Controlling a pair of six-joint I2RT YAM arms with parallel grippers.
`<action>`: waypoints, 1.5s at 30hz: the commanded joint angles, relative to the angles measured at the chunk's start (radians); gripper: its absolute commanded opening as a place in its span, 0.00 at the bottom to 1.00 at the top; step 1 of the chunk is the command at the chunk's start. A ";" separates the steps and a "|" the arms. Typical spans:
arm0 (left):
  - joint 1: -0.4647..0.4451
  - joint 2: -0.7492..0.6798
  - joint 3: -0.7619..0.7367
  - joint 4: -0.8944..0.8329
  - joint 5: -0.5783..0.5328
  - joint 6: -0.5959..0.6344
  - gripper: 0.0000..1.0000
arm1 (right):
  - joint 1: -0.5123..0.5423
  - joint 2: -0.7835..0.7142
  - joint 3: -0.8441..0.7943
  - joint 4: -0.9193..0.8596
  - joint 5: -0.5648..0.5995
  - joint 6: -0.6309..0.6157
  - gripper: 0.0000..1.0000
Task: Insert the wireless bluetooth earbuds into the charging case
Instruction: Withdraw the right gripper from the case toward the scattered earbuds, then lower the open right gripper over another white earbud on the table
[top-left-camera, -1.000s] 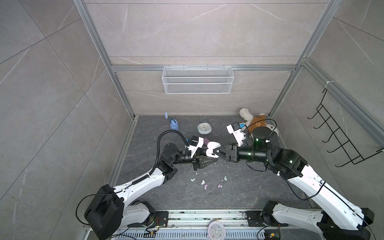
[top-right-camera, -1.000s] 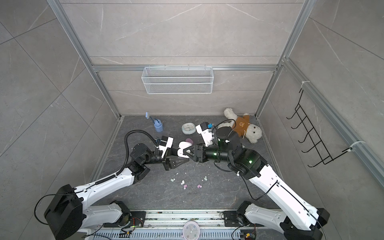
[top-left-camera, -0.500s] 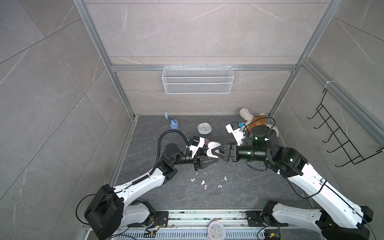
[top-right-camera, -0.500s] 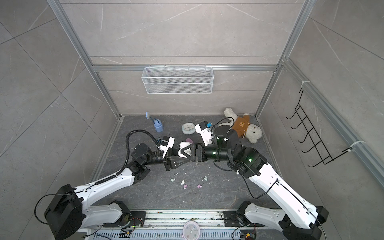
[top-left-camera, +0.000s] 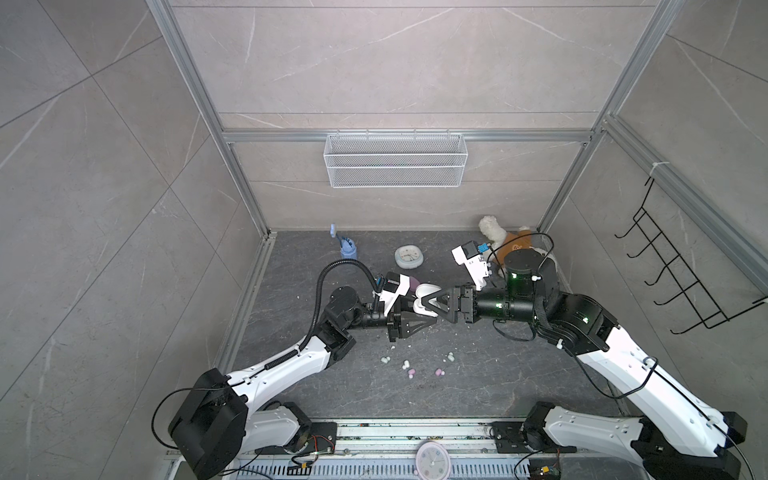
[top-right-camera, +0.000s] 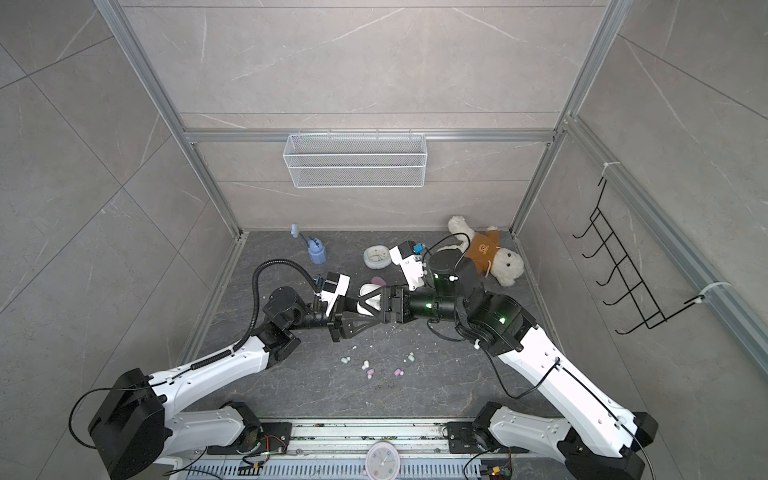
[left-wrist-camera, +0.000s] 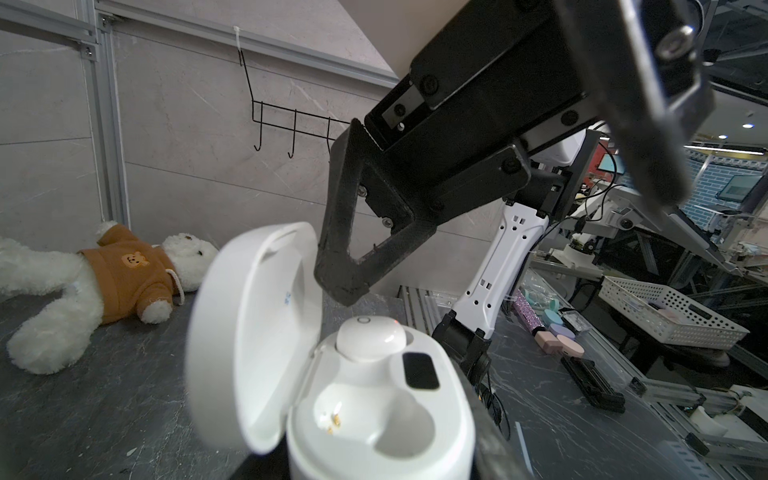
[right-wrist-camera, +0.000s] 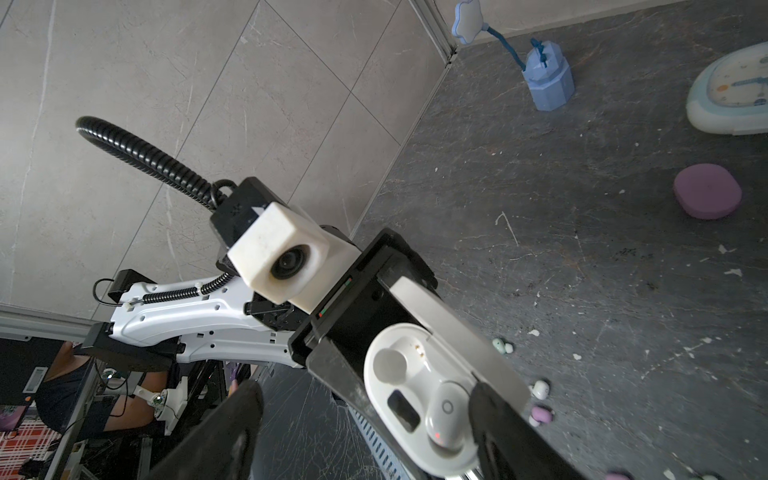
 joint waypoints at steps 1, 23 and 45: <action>-0.013 -0.033 0.039 0.030 0.024 0.029 0.30 | 0.002 -0.001 0.034 -0.011 0.031 -0.023 0.81; 0.030 -0.382 -0.166 -0.330 -0.203 0.069 0.30 | 0.066 -0.189 -0.244 -0.280 0.250 0.186 0.90; 0.030 -0.763 -0.207 -0.712 -0.305 0.137 0.30 | 0.101 0.510 -0.358 0.177 0.071 0.306 0.75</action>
